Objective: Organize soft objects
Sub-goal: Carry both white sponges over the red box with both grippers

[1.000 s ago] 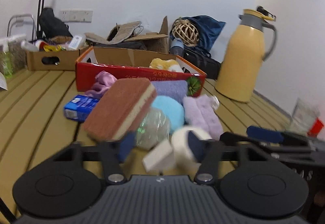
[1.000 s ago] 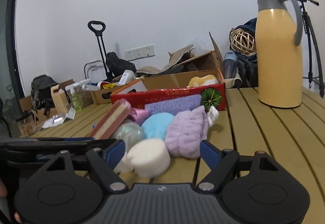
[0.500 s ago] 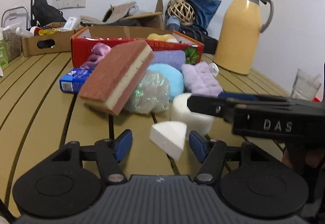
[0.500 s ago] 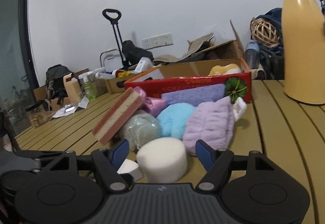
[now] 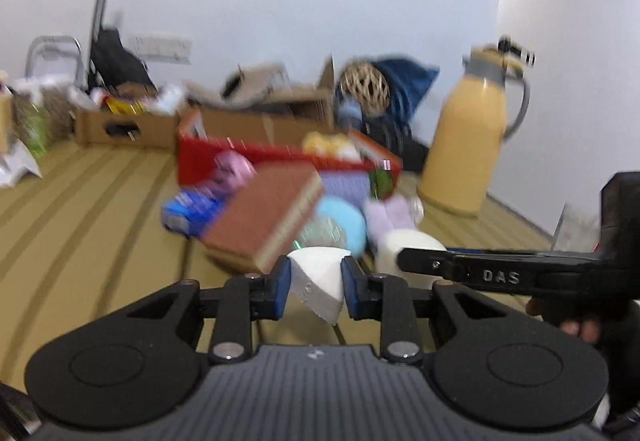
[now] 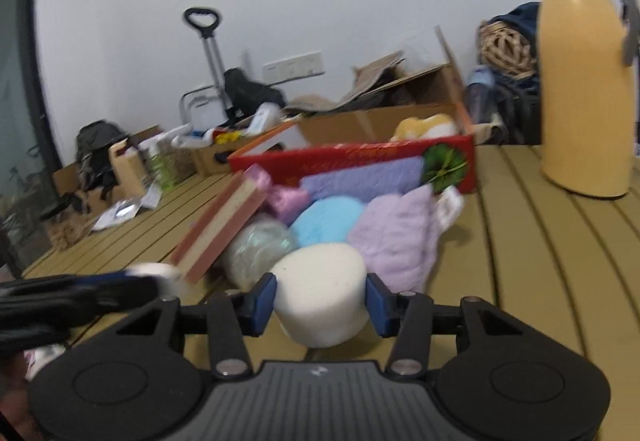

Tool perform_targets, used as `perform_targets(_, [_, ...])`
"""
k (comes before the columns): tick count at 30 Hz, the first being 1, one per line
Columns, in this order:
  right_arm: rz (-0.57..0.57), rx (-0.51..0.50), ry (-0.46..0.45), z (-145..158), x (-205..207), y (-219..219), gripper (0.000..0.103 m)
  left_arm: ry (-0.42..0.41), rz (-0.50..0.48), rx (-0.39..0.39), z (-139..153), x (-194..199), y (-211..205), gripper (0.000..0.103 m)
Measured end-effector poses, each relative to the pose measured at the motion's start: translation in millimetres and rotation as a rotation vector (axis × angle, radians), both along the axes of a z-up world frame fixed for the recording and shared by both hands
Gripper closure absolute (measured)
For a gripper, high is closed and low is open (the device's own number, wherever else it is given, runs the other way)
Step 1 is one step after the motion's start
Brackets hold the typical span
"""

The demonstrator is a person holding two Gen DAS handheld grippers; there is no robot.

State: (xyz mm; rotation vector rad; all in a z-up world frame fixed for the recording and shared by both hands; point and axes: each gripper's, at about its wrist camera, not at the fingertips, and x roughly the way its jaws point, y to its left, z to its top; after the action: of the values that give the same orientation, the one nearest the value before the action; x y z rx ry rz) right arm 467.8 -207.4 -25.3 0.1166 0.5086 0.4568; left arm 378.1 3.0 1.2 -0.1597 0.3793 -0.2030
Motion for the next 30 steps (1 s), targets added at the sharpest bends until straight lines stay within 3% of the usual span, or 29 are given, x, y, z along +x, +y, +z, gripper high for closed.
perform_targets(6, [-0.135, -0.003, -0.085, 34.9, 7.0, 23.5, 0.056, -0.092, 0.041, -0.012, 26.0, -37.2, 50.5, 0.076])
perform_targets(14, [-0.262, 0.035, -0.073, 57.2, 15.5, 45.1, 0.056, -0.139, 0.061, -0.063, 22.7, -60.3, 91.8, 0.075])
perform_targets(20, [-0.324, 0.048, -0.048, 59.4, 22.8, 42.4, 0.056, -0.149, 0.056, -0.086, 17.3, -65.4, 102.7, 0.075])
perform_targets(30, [-0.321, 0.049, -0.052, 50.5, 24.1, 41.7, 0.056, -0.125, 0.045, -0.074, 12.5, -58.6, 95.4, 0.075])
